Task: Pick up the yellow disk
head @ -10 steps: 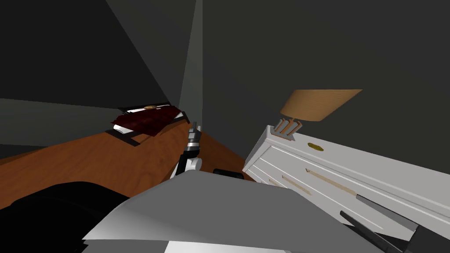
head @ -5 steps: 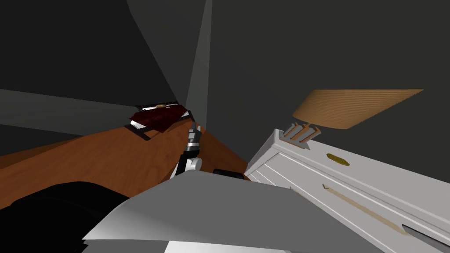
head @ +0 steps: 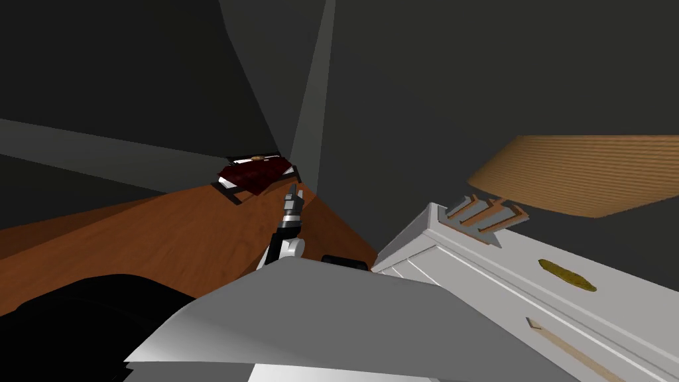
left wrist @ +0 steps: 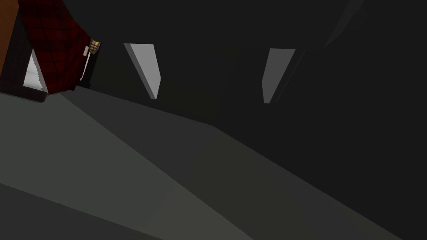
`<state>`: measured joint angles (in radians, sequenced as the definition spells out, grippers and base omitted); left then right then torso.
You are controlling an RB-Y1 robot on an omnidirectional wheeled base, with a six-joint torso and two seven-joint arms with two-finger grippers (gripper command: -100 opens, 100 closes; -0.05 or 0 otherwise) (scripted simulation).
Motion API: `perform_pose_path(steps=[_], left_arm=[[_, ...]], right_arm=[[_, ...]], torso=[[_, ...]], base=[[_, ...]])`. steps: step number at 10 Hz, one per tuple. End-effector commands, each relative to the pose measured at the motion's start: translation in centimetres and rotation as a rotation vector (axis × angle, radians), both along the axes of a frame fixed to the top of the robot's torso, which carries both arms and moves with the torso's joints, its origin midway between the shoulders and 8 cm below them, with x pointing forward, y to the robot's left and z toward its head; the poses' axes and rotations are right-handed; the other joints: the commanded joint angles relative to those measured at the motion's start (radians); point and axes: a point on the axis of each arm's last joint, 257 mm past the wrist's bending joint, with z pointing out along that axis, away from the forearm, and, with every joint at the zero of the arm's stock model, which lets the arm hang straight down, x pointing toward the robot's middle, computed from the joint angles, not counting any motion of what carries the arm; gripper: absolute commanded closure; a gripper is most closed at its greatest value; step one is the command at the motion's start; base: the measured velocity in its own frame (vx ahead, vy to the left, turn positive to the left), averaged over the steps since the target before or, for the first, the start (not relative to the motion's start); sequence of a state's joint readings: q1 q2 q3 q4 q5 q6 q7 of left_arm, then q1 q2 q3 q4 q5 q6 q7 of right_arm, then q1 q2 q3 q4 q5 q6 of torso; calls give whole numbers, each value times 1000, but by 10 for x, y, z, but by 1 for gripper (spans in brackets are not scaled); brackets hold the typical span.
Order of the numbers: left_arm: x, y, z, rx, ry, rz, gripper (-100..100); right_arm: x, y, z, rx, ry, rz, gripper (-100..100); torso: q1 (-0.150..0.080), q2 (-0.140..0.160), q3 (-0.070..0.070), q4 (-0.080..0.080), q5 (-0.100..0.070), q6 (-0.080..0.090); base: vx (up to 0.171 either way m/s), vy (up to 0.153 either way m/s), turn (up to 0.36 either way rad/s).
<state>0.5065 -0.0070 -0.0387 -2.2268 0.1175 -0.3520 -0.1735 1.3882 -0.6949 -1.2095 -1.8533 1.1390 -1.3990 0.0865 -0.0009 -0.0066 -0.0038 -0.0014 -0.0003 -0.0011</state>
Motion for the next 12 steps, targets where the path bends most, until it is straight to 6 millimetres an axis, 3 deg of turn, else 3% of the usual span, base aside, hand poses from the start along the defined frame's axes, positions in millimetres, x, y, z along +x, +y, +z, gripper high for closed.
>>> perform_pose_path(steps=[1, 7, 10, 11, 12], left_arm=[[0, 0, 0, 0, 0, 0, 0], [0, 0, 0, 0, 0, 0, 0], [0, 0, 0, 0, 0, 0, 0], [0, 0, 0, 0, 0, 0, 0], [0, 0, 0, 0, 0, 0, 0]], right_arm=[[-18, -17, 11, -57, 103, 13, -100], [-60, -53, 31, -166, 384, 60, -100], [-76, -58, 30, -168, 512, 94, -100], [-72, -58, 32, -171, 480, 85, -100], [-72, -58, 31, -170, 485, 87, 0]], torso=[[0, 0, 0, 0, 0, 0], [-3, -5, -3, -1, -1, 0], [-5, -4, -3, -1, -2, 1], [-3, -4, -3, -1, -1, 1], [0, -1, -1, 0, -1, 2]], base=[[130, -45, 276], [115, -65, 215], [121, -104, 219], [53, -43, 61], [11, -10, -6]])
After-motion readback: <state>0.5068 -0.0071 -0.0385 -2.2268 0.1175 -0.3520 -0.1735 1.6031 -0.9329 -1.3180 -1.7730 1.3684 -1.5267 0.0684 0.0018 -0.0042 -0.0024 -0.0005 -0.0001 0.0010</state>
